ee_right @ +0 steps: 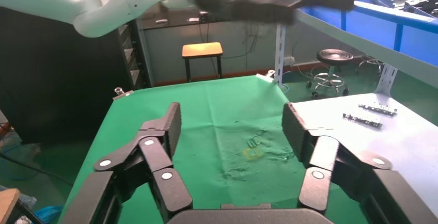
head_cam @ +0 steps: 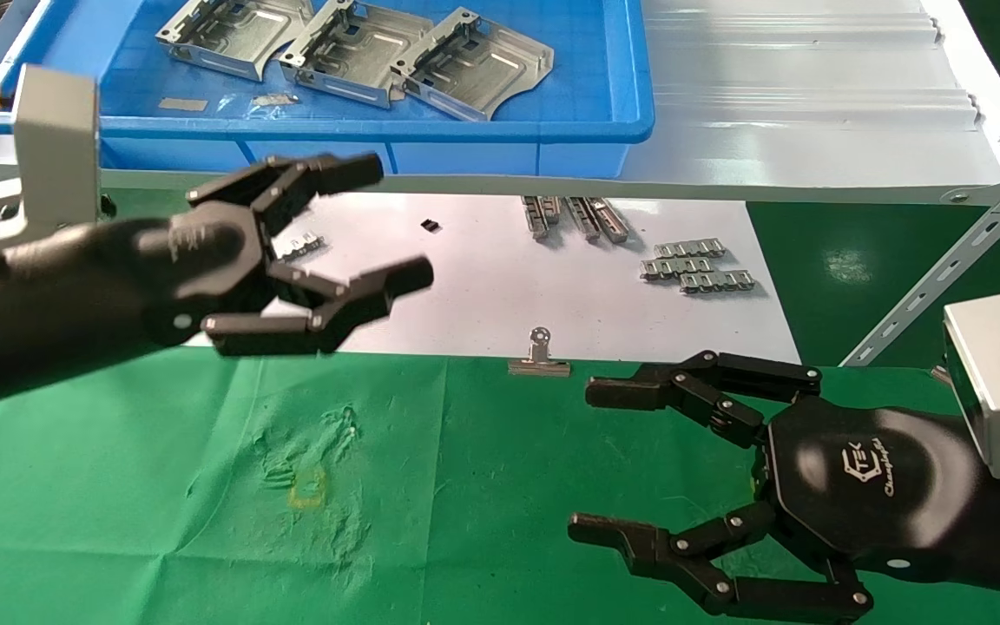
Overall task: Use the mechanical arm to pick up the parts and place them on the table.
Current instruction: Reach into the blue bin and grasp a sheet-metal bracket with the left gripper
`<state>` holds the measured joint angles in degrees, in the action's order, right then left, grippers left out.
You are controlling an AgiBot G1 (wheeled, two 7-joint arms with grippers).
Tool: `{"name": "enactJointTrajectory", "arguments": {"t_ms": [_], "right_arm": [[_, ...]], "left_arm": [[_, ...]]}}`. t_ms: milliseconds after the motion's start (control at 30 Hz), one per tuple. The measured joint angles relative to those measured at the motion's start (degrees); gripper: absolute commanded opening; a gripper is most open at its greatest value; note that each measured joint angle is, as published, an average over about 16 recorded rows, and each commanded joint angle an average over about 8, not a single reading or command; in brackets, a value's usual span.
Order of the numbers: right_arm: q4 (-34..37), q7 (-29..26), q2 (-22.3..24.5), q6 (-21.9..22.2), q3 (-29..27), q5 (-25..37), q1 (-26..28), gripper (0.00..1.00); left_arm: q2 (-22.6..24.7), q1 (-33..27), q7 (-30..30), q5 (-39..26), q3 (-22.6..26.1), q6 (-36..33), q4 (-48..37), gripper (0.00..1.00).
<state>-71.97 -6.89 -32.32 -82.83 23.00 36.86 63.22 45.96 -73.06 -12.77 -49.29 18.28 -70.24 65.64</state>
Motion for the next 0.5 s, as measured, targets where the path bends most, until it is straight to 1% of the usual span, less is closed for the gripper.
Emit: {"name": "enactJointTrajectory", "arguments": {"t_ms": [267, 500], "right_arm": [[0.0, 0.0, 0.0, 0.0, 0.0, 0.0, 0.0, 0.0], [0.0, 0.0, 0.0, 0.0, 0.0, 0.0, 0.0, 0.0]], "left_arm": [[5.66, -10.27, 0.56, -7.24, 2.66, 6.91, -10.27, 1.0], [10.28, -20.56, 1.44, -15.19, 6.23, 11.39, -22.45, 1.0]]}}
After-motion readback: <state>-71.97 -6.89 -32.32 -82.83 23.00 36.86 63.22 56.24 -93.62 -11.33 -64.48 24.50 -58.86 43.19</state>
